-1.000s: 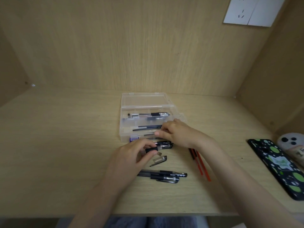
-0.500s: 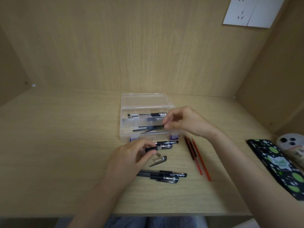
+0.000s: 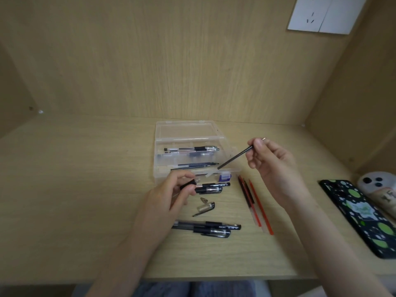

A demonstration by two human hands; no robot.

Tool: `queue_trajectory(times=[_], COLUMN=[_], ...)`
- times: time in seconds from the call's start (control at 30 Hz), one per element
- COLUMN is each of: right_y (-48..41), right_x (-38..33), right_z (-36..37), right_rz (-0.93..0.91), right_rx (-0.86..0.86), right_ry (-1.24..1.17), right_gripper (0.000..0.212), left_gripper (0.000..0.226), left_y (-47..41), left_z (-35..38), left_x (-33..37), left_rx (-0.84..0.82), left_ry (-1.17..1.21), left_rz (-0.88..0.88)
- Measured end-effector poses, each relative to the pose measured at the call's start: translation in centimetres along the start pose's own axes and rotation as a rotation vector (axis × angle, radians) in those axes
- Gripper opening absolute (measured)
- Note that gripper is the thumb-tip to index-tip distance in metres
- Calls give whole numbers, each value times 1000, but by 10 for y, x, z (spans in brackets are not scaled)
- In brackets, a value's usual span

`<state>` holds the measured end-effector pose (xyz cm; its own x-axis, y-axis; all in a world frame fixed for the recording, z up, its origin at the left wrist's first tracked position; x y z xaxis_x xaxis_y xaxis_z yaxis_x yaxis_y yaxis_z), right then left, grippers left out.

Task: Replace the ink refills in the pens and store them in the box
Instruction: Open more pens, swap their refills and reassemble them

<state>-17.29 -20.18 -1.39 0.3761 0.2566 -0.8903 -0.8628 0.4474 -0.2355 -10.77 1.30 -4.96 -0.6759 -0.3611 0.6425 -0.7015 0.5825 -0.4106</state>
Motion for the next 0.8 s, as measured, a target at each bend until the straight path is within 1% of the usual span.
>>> queue_trajectory(times=[0.1, 0.3, 0.43, 0.5, 0.8], right_y=[8, 17, 18, 18, 20], right_x=[11, 31, 29, 27, 29], right_z=[1, 4, 3, 2, 0], right_rz=[2, 3, -7, -14, -22], right_rx=[41, 102, 125, 129, 163], right_ry=[-58, -105, -140, -148, -34], right_gripper=[16, 16, 14, 13, 14], left_gripper=[34, 33, 29, 31, 33], left_y=[0, 2, 1, 1, 1], left_z=[0, -1, 0, 0, 0], left_x=[2, 2, 0, 0, 1], left_rx=[-19, -17, -3, 8, 8], left_ry=[-42, -91, -96, -95, -88], left_rz=[44, 78, 101, 113, 127])
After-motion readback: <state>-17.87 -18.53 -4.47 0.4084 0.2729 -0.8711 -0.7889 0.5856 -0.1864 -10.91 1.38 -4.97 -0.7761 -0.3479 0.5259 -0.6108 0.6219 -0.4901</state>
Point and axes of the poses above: each hand's wrist, its own y-axis away from the middle knuckle, its own z-axis out of the palm, x = y × z, the point moved 5 cm from there along -y, towards the middle knuckle, and after that the axes turned 10 degrees about -y, right-handed, at the moved point
